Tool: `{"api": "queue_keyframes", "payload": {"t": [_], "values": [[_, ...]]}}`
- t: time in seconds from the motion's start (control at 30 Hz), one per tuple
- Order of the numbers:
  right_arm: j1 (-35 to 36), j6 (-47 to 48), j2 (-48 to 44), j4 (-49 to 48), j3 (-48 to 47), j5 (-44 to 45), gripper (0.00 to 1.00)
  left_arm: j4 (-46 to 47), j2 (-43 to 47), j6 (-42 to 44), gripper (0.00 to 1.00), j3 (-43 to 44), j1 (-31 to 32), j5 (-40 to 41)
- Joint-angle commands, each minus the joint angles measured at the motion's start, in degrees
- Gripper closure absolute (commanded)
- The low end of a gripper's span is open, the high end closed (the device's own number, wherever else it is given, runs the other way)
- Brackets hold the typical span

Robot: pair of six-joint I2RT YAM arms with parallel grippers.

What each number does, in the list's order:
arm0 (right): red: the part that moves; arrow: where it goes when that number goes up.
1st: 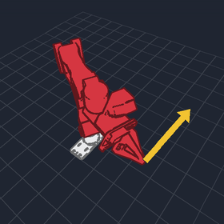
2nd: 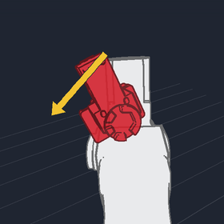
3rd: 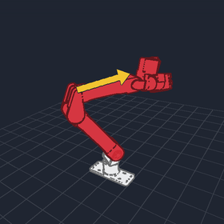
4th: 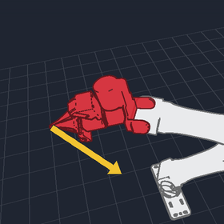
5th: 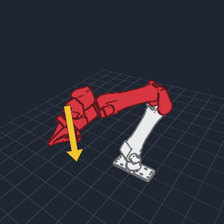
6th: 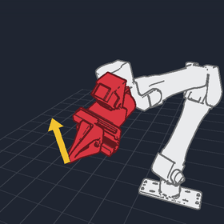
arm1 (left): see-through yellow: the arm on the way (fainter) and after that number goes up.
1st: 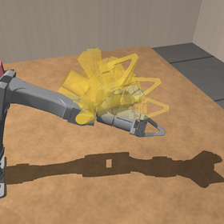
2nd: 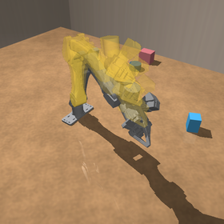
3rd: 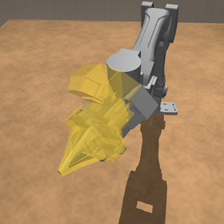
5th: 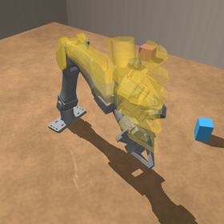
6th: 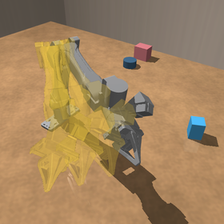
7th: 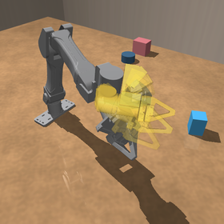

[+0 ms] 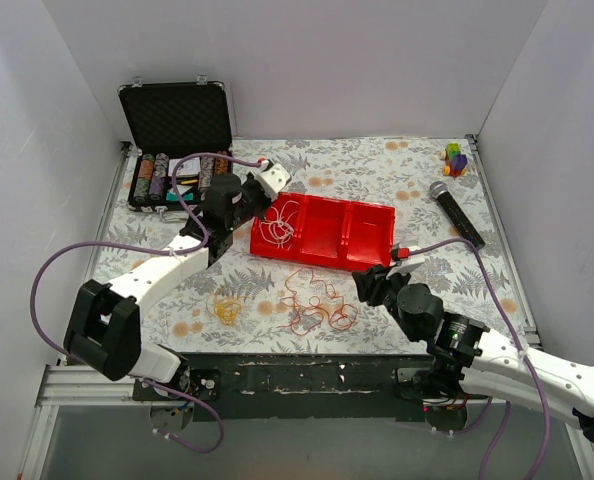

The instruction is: Untangle the cables

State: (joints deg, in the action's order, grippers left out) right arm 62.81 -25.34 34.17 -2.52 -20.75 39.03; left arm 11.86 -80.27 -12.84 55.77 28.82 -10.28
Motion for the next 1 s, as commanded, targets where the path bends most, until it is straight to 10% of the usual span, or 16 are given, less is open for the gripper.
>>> {"api": "queue_keyframes", "payload": {"t": [0.0, 0.63, 0.97], "values": [[0.21, -0.06, -1.21, -1.96, 0.01, 1.49, 0.52, 0.88, 0.03, 1.42, 1.0, -0.92, -0.17, -0.62], [0.12, -1.11, -1.83, -2.22, 1.15, 1.84, 0.52, -7.63, -4.89, -3.34, 0.99, 3.55, 1.85, -13.0], [0.12, -0.76, -0.78, -3.01, 0.8, 1.32, 0.51, -13.41, -10.86, -1.83, 0.99, 3.02, 0.81, -4.85]]}}
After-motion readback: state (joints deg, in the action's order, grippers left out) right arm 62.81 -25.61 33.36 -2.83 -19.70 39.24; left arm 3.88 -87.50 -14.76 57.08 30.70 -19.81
